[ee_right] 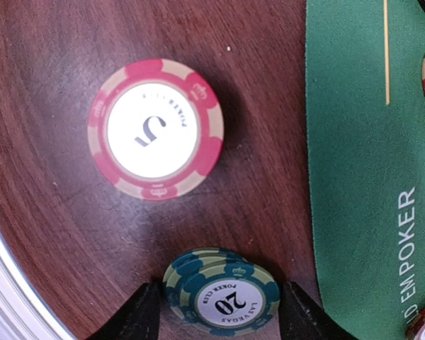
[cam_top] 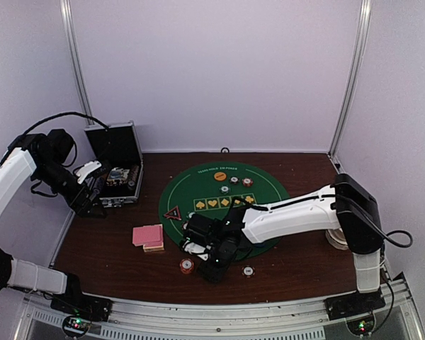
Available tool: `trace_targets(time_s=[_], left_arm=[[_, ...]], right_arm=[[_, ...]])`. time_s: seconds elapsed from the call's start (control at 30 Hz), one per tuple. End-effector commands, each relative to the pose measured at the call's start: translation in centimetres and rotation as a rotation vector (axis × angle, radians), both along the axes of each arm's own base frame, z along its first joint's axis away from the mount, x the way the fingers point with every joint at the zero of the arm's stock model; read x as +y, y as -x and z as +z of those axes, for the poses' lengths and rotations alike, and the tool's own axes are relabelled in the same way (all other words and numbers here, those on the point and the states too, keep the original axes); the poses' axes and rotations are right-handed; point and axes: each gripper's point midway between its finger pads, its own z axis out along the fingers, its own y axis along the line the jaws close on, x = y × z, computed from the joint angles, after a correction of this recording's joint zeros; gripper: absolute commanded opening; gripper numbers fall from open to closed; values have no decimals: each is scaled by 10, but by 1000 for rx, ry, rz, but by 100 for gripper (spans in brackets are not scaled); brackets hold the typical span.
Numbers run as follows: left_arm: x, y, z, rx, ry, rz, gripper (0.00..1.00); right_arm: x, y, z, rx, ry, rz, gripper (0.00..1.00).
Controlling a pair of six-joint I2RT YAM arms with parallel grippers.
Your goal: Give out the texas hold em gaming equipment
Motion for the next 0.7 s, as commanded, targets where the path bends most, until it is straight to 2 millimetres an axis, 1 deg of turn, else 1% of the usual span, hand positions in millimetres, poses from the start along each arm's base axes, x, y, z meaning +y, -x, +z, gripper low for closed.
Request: trace_targets(time_s=[0.0,0.13,0.2,0.3,0.37,0.53,0.67], left_arm=[[-3,0,7,-24,14,-11,97],[-3,1,6,-23,15,-10,98],[-3,1,6,-21,15,-11,98],[-3,1,7,-25,13,-10,98],[-3,1,6,-25,12,-10,98],[-3,1,6,-19,15,-12,98],[-3,1,5,-18,14,-13,98]], right_arm=[[1,-1,-1,-23,17,6,56],[2,-3,4,-35,11,4,47],[3,-4,7,-40,7,5,45],[5,-5,13,-50,-1,7,38],[5,-7,18,-60,-6,5,37],[5,-9,35,-78,-19,2,36],[0,-17,55,-115,-36,-19,29]])
